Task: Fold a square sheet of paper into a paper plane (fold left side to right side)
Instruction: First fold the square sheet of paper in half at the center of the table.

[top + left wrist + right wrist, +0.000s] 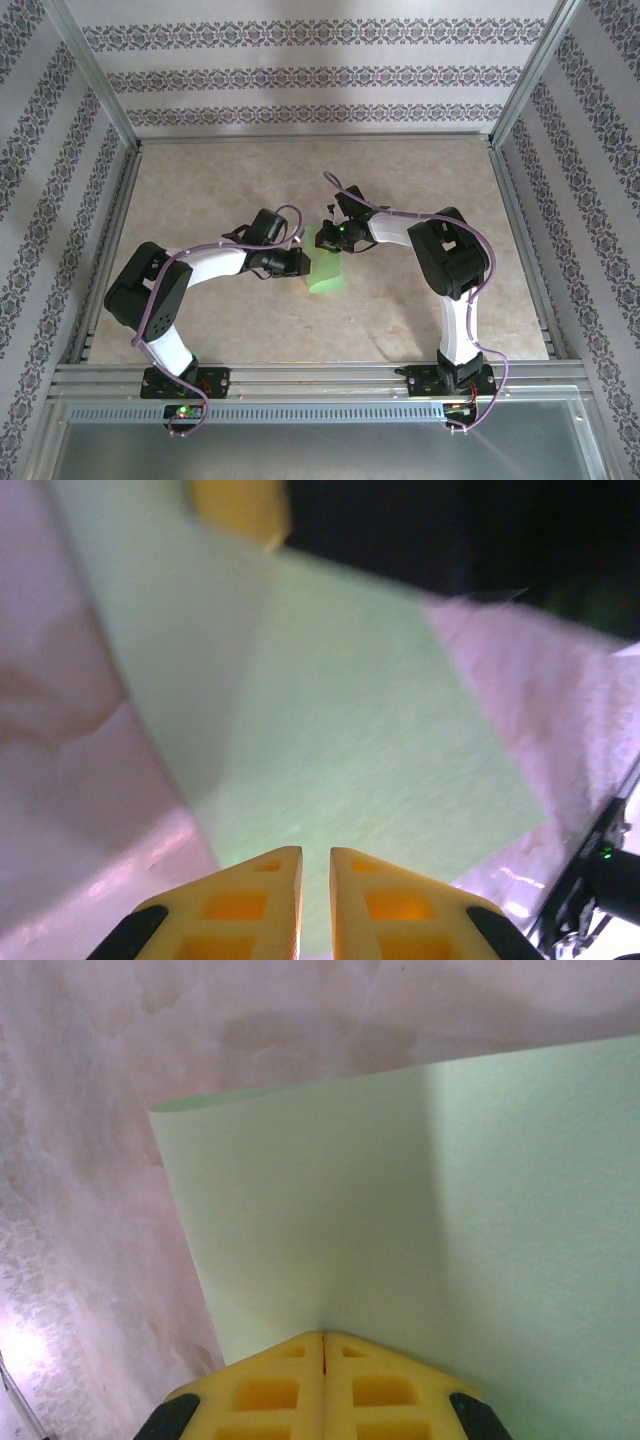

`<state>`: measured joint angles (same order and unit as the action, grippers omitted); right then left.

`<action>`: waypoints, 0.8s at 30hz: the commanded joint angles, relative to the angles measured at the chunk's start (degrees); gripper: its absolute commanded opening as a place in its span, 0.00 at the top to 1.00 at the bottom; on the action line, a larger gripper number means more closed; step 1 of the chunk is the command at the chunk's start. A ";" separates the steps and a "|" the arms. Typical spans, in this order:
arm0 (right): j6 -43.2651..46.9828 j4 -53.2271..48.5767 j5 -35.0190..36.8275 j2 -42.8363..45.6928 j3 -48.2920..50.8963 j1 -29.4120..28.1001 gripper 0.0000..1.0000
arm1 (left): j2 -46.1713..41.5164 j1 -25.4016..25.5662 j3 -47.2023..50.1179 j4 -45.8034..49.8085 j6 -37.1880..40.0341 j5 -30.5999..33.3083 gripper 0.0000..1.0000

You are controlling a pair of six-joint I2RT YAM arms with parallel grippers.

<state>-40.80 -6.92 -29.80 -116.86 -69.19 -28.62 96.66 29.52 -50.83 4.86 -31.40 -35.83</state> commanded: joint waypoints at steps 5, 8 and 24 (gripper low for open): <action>-0.33 -2.27 4.41 -3.51 1.05 0.20 1.00 | 5.12 0.00 -2.60 -3.83 -1.19 -3.33 0.85; -0.34 -2.23 4.35 -3.67 1.07 0.15 1.00 | 8.16 0.52 -3.63 -4.34 -1.00 -4.60 0.85; 0.01 -2.62 4.53 -3.78 1.20 0.06 1.00 | 8.41 2.56 1.86 -0.62 2.41 -3.01 0.85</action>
<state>-40.77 -6.20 -29.85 -117.12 -69.21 -28.62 105.60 30.44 -51.70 0.27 -31.05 -38.96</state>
